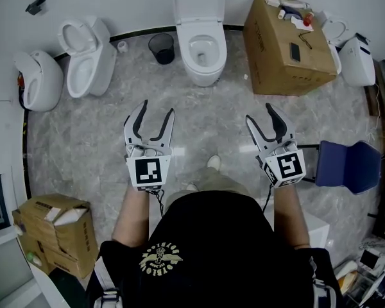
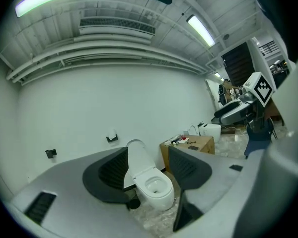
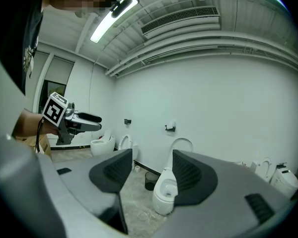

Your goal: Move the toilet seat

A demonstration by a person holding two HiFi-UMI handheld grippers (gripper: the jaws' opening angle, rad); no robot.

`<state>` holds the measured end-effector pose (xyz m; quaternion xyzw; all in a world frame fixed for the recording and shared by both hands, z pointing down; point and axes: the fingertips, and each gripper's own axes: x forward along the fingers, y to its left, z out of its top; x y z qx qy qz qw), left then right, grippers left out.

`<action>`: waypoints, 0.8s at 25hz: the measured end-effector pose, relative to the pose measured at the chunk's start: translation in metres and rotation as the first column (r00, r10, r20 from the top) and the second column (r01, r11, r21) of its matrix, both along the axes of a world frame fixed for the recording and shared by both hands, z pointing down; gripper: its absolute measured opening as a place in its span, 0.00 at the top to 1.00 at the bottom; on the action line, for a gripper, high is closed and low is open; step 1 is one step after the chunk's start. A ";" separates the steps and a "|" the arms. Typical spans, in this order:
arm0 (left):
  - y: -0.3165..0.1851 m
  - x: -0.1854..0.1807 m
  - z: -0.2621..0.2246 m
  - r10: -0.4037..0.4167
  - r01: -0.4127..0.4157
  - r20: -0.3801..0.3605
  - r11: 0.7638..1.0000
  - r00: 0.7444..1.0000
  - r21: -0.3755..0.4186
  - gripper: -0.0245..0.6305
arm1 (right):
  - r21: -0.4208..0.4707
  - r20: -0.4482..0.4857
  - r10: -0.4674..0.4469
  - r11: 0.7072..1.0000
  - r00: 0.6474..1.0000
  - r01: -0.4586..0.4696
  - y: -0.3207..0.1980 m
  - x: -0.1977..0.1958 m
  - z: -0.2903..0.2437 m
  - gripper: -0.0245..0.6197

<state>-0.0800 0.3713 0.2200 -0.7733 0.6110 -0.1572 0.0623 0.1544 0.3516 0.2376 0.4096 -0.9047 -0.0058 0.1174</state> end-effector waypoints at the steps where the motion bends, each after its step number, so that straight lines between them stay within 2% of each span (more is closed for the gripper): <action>1: -0.006 0.002 -0.002 0.000 0.000 0.008 1.000 1.000 0.002 0.57 | 0.000 0.008 0.003 1.000 1.000 -0.003 -0.006 0.002 -0.001 0.58; 9: -0.048 0.032 -0.022 -0.014 0.015 -0.009 0.999 1.000 0.029 0.57 | 0.029 0.037 -0.017 0.999 0.999 0.016 -0.053 0.027 -0.013 0.58; 14: -0.073 0.049 -0.029 -0.055 0.055 0.009 0.997 0.998 0.046 0.57 | 0.044 0.039 -0.053 0.998 0.998 0.051 -0.083 0.041 -0.015 0.58; 20: -0.087 0.057 -0.018 -0.079 0.079 0.014 0.997 0.997 0.001 0.57 | 0.026 0.048 -0.070 0.997 0.996 0.069 -0.105 0.050 -0.007 0.58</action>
